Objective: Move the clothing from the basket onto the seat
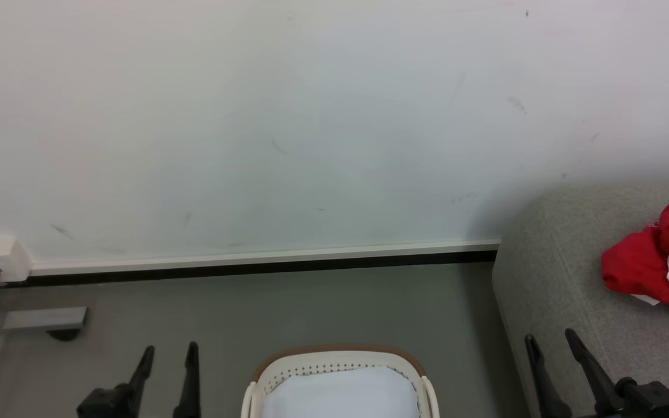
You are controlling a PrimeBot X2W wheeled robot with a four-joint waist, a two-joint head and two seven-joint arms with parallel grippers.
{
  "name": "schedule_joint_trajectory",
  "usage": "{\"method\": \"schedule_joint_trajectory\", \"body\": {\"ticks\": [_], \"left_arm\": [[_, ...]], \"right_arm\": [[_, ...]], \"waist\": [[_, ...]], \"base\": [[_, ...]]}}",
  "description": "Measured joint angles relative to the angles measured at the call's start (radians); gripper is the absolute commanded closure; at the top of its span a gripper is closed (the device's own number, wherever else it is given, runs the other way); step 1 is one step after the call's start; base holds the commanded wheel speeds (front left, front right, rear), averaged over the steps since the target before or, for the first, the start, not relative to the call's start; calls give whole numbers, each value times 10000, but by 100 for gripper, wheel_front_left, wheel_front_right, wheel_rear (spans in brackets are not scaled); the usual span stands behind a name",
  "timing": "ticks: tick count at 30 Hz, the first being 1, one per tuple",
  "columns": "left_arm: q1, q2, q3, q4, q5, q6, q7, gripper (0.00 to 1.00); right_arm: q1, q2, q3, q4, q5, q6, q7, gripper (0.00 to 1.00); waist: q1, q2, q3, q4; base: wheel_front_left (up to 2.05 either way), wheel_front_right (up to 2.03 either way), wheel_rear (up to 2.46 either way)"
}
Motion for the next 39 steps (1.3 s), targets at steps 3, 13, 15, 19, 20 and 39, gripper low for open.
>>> {"method": "schedule_joint_trajectory", "body": {"ticks": [3, 13, 15, 19, 20, 39], "left_arm": [[-18, -2, -36, 8, -21, 36, 0, 0], [-37, -2, -115, 19, -82, 77, 0, 0], [-39, -4, -127, 21, -96, 88, -2, 0], [-39, -4, -140, 33, -107, 90, -2, 0], [-39, -4, -148, 33, -109, 90, 0, 0], [237, -100, -115, 522, -729, 79, 267, 100]], "right_arm": [[-12, 10, 27, 8, 2, 0, -2, 0], [-105, -42, 127, 58, 169, 0, -2, 0], [-109, -36, 151, 69, 169, 2, -2, 0], [-112, -50, 194, 88, 221, 0, -2, 0], [-114, -59, 198, 94, 245, 0, -2, 0], [220, 52, 209, 443, 717, 2, 174, 100]], "waist": [[0, 0, 26, -3], [0, 0, 50, 7], [0, 0, 49, 9], [0, 0, 57, 10], [0, 0, 60, 10], [0, 0, 90, 21]], "base": [[0, 0, 0], [0, 0, 0], [0, 0, 0], [0, 0, 0], [0, 0, 0], [0, 0, 0]]}}
